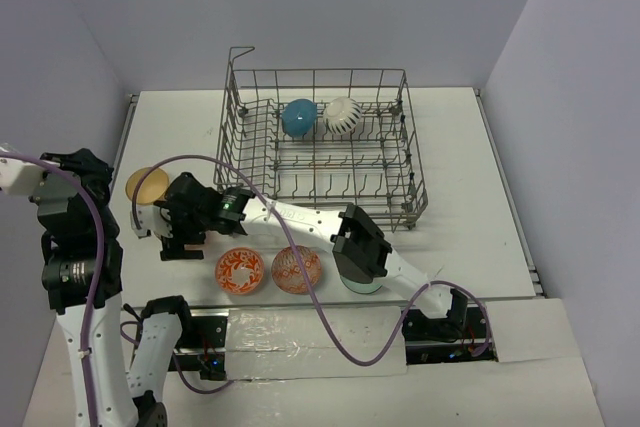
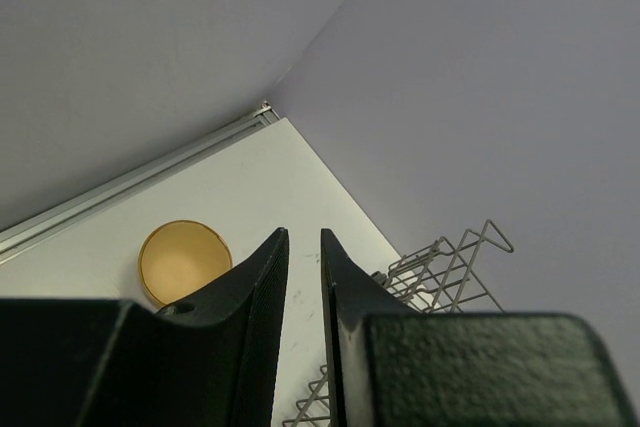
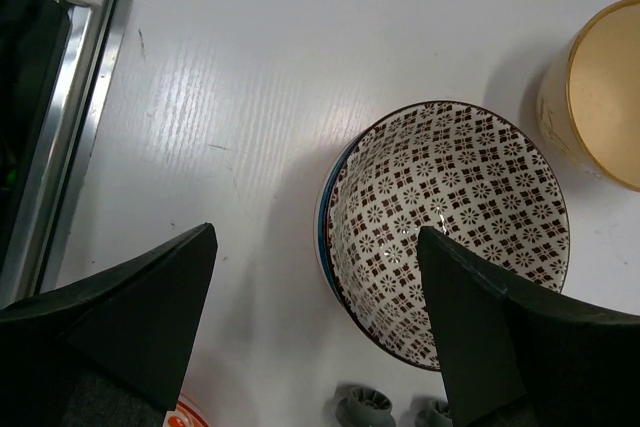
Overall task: Load the bowls into the dish rack
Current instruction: Pick up the bowl from the bowl.
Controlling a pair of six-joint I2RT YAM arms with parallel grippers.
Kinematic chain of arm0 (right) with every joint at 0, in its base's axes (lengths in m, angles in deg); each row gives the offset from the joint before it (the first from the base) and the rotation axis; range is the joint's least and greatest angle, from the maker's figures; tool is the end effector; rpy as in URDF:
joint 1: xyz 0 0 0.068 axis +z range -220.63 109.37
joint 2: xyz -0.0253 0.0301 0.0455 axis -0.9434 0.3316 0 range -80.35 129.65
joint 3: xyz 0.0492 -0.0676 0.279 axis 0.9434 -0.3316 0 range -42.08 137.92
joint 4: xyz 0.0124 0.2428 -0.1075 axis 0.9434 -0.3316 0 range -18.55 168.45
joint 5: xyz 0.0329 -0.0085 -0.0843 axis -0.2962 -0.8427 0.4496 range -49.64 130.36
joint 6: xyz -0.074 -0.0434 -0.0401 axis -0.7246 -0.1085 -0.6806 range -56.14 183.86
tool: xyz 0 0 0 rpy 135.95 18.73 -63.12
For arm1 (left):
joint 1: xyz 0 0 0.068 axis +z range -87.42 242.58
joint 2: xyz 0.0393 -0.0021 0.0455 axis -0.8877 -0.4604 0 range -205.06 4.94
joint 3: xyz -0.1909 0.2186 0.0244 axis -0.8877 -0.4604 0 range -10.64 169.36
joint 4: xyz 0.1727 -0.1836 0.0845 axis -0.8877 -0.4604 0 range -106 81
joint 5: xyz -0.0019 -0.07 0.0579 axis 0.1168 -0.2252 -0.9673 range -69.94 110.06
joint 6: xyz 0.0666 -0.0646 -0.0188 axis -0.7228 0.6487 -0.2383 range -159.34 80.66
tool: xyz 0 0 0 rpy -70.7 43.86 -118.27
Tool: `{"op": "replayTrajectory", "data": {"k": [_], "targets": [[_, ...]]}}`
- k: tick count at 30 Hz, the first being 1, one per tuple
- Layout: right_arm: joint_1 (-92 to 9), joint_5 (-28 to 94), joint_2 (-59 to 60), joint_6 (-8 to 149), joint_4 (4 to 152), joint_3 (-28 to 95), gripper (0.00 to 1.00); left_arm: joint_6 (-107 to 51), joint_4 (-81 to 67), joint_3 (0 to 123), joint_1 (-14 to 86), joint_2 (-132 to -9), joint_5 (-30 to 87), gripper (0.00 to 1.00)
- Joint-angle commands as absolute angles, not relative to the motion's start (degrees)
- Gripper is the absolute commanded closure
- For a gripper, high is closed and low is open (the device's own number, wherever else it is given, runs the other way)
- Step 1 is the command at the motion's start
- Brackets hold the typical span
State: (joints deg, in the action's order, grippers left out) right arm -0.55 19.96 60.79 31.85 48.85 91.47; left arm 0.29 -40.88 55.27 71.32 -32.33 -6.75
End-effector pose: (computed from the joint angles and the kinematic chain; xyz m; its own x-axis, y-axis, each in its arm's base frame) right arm 0.1827 0.5918 0.2244 0.3426 -0.5128 -0.7872 -0.9366 -0.2518 -0.2436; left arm 0.1278 0.0587 0.4487 0.3272 -0.5257 -0.7852 -0.4828 0.6213 -0.6172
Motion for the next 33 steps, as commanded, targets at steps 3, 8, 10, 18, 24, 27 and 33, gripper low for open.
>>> {"op": "replayTrajectory", "data": {"k": [3, 8, 10, 18, 24, 27, 33], "targets": [[-1.3, 19.1, 61.2, 32.2, 51.6, 92.2, 0.12, -1.1, -38.4, 55.3, 70.4, -32.2, -9.0, 0.76], [-1.5, 19.0, 61.8, 32.3, 51.6, 92.1, 0.12, -1.3, -38.4, 55.3, 70.0, -32.4, -9.5, 0.75], [-1.6, 19.1, 61.9, 32.2, 51.6, 91.7, 0.12, -1.5, -38.4, 55.2, 69.8, -32.5, -9.4, 0.75], [-2.3, 19.6, 63.1, 32.7, 51.4, 91.2, 0.18, -1.6, -38.3, 55.0, 69.3, -32.6, -9.8, 0.75], [-3.1, 19.3, 63.2, 33.0, 51.4, 90.7, 0.22, -1.8, -37.8, 54.7, 68.8, -32.7, -9.9, 0.75], [-3.3, 19.3, 63.3, 33.1, 51.4, 90.4, 0.23, -1.9, -37.7, 54.5, 68.8, -32.8, -10.1, 0.75], [-3.7, 19.0, 63.7, 33.3, 51.1, 90.3, 0.27, -1.8, -37.7, 54.6, 68.6, -32.8, -10.1, 0.75]]}}
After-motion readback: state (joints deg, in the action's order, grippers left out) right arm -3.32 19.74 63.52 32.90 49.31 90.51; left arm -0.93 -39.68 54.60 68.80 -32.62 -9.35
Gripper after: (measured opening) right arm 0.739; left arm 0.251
